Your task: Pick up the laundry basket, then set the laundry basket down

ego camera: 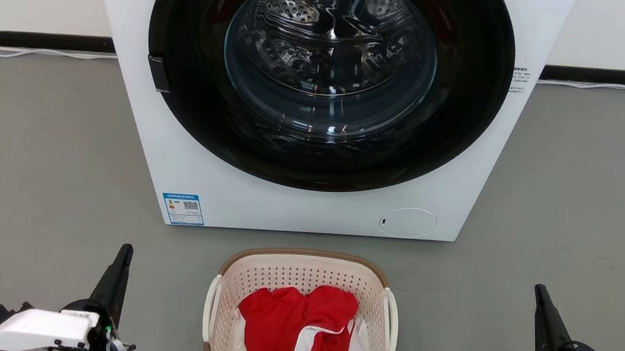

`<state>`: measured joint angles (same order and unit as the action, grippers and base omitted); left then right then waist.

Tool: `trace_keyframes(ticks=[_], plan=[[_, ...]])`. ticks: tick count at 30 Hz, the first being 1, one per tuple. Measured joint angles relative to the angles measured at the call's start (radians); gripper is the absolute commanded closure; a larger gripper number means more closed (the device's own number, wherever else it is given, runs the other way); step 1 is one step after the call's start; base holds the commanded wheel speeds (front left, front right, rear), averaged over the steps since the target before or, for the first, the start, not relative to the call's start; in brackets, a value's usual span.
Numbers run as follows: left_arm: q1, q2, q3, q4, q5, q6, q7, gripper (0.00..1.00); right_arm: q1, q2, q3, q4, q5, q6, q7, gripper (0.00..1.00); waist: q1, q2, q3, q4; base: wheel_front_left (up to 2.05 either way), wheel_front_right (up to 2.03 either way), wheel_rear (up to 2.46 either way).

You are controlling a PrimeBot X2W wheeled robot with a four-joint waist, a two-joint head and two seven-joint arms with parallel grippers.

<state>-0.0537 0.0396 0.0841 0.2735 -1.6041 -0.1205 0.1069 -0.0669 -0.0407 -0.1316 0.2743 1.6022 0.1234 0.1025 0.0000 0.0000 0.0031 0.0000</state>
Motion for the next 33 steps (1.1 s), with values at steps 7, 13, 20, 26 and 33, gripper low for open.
trace_keyframes(ticks=[7,13,20,26,33], plan=[[0.0,0.0,0.0,0.0,0.0,0.0,0.0,1.0,0.0,0.0,0.0,0.0,0.0,0.0,0.0,1.0,0.0,0.0,0.0,0.0,0.0,0.0,0.0],[0.032,-0.009,-0.001,0.04,0.0,0.003,-0.002,0.0,0.03,0.008,0.004,0.037,0.0,-0.001,0.0,0.0,0.0,0.0,0.0,0.0,0.0,0.0,0.0],[0.055,-0.01,-0.012,0.046,0.0,0.003,-0.017,0.0,0.049,0.012,0.015,0.038,-0.002,-0.001,-0.011,0.0,0.0004,0.0,-0.002,0.0,0.0,0.0,0.0],[0.055,-0.01,-0.022,0.039,0.005,0.003,-0.038,0.0,0.049,0.011,0.035,0.03,-0.022,-0.001,-0.029,0.0,0.0002,0.0,0.0,0.001,0.0,0.0,0.0],[0.056,-0.01,-0.026,0.038,0.055,0.003,-0.056,0.0,0.049,0.007,0.043,0.026,-0.089,-0.001,-0.05,0.0,0.0002,0.0,-0.001,0.001,0.0,0.0,0.0]])
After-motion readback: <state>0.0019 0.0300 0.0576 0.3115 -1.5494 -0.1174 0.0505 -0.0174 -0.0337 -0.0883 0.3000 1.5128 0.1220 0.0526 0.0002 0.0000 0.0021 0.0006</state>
